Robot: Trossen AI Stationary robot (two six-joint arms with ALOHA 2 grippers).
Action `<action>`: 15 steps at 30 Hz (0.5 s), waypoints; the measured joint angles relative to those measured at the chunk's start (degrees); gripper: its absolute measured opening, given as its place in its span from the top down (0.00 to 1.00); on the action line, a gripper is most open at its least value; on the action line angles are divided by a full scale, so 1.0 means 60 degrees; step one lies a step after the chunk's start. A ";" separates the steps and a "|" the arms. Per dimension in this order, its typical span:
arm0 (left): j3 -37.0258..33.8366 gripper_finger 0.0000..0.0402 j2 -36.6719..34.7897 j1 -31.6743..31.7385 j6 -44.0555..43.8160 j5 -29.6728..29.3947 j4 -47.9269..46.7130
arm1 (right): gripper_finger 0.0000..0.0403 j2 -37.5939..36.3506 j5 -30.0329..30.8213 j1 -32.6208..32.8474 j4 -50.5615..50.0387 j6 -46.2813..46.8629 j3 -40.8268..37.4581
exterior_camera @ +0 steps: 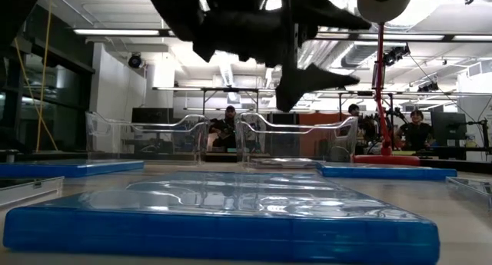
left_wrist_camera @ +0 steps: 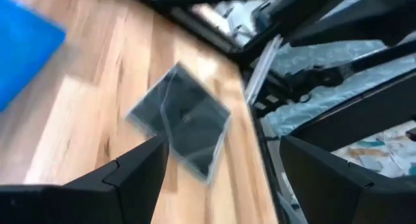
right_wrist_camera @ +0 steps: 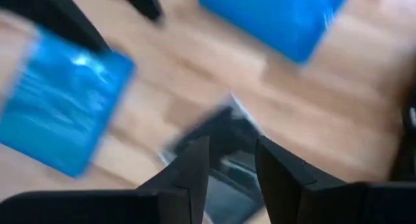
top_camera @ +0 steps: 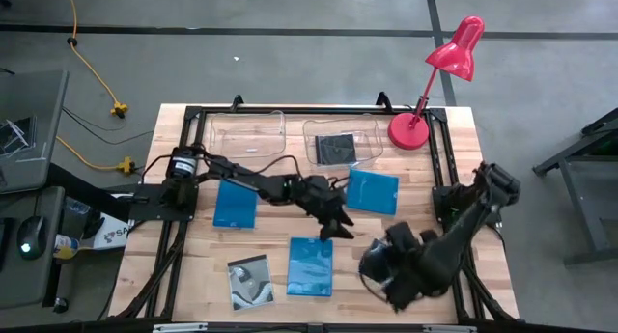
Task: Pick & place jewel cases by type
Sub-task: Put the top right blue CD case into the left transparent bin
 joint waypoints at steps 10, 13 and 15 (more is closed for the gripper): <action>-0.0004 0.27 -0.0320 0.0837 0.0522 0.0792 -0.0082 | 0.73 -0.3134 0.2948 -0.1960 0.0100 -0.2560 -0.0370; -0.0004 0.27 -0.0322 0.1073 0.0546 0.1181 -0.0113 | 0.73 -0.4373 0.3103 -0.2598 0.0687 -0.2770 -0.1539; -0.0004 0.27 -0.0322 0.1219 0.0603 0.1365 -0.0094 | 0.73 -0.5198 0.2929 -0.3026 0.1488 -0.2818 -0.2688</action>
